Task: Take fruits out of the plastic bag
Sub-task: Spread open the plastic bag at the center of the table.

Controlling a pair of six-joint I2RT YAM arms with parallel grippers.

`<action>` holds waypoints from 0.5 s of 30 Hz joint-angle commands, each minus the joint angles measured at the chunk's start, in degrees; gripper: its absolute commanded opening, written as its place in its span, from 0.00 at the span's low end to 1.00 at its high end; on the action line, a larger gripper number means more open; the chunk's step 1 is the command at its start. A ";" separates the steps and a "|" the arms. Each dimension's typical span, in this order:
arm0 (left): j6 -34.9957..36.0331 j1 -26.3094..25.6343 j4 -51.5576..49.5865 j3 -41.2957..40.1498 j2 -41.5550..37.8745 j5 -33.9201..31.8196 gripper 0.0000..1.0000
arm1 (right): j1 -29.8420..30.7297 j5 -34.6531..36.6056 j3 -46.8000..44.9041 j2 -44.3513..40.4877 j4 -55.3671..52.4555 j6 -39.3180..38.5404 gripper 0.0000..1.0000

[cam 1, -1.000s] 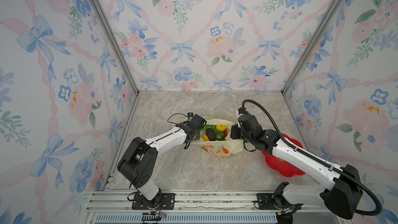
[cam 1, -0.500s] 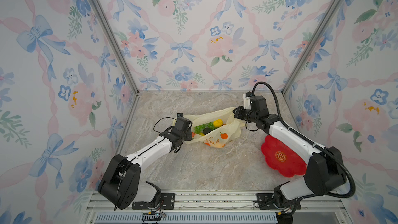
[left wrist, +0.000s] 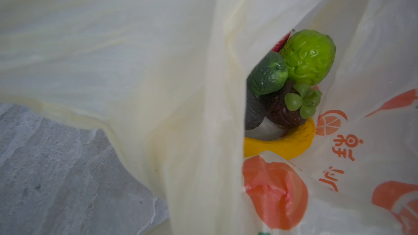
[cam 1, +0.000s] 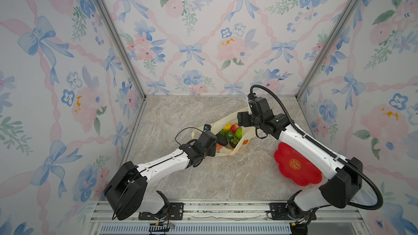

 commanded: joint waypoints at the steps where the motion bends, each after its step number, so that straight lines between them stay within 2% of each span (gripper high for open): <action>1: -1.42 -1.60 1.70 1.75 1.12 -1.61 0.00 | 5.11 13.67 0.52 -2.98 -9.28 -1.03 0.90; 6: -1.65 -2.38 2.05 2.20 2.08 -2.28 0.00 | 7.15 9.52 -2.43 0.10 -6.80 0.25 0.92; 12: -2.51 -2.38 1.99 1.95 2.03 -2.69 0.00 | 2.98 9.12 0.05 9.02 -8.50 0.84 0.89; 15: -3.29 -2.14 1.89 1.69 2.15 -3.19 0.00 | 1.75 12.71 0.09 10.39 -12.67 3.01 0.86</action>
